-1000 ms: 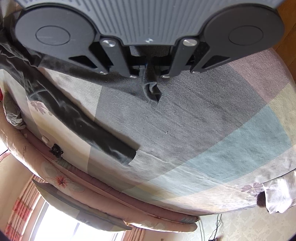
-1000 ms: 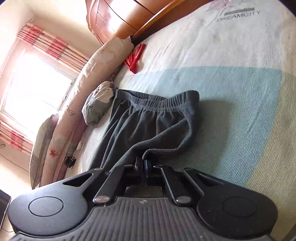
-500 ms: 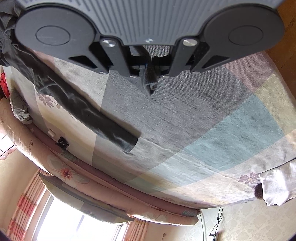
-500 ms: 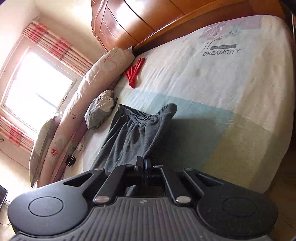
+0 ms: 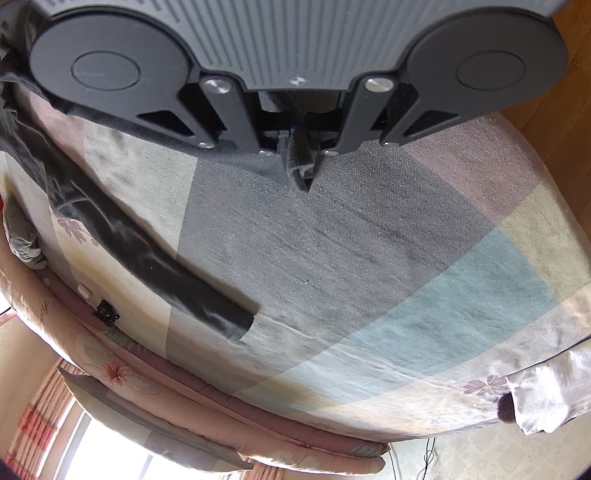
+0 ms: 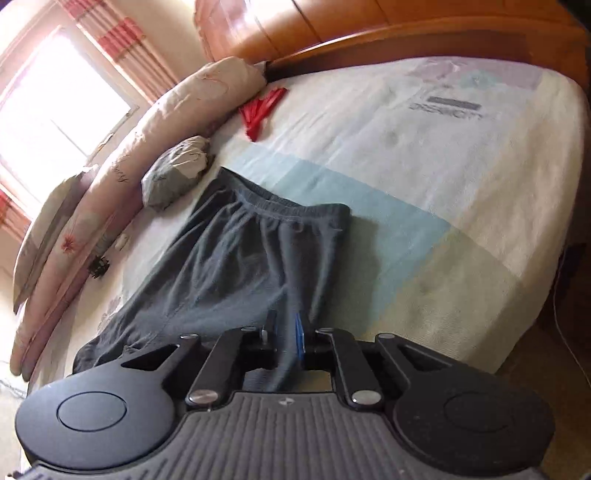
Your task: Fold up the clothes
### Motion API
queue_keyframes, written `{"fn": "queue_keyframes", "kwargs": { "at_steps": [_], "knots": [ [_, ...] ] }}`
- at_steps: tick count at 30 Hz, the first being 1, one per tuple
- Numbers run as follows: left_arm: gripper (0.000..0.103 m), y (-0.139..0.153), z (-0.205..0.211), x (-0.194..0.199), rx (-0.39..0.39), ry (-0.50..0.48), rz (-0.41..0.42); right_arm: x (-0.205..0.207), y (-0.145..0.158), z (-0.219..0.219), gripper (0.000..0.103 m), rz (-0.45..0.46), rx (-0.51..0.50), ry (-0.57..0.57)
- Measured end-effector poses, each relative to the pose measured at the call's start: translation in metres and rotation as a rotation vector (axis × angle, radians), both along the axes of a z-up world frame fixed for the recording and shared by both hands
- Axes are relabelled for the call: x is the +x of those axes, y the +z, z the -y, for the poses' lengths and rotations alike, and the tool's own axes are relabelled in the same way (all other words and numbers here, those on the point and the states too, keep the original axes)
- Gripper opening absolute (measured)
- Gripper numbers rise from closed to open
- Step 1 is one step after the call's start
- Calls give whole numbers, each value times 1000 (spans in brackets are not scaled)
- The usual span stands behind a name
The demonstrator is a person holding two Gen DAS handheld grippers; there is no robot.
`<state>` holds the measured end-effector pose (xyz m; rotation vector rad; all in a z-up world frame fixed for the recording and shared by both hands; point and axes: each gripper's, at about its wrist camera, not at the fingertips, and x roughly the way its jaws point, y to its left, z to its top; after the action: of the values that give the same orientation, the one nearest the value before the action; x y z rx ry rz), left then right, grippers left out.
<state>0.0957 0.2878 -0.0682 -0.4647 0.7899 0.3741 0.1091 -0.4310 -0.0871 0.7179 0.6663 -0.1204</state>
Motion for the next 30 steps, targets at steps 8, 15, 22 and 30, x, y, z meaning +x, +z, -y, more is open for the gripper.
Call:
{"fn": "queue_keyframes", "kwargs": {
  "at_steps": [8, 15, 22, 30],
  "knots": [
    [2, 4, 4, 0, 17, -14, 15, 62, 23, -102, 35, -19, 23, 468],
    [2, 4, 3, -1, 10, -20, 21, 129, -3, -193, 40, -107, -73, 662],
    [2, -3, 0, -8, -3, -29, 5, 181, -17, -194, 40, -100, -22, 576],
    [3, -12, -2, -10, -26, -29, 1, 129, 7, -174, 49, -46, 6, 590]
  ]
}}
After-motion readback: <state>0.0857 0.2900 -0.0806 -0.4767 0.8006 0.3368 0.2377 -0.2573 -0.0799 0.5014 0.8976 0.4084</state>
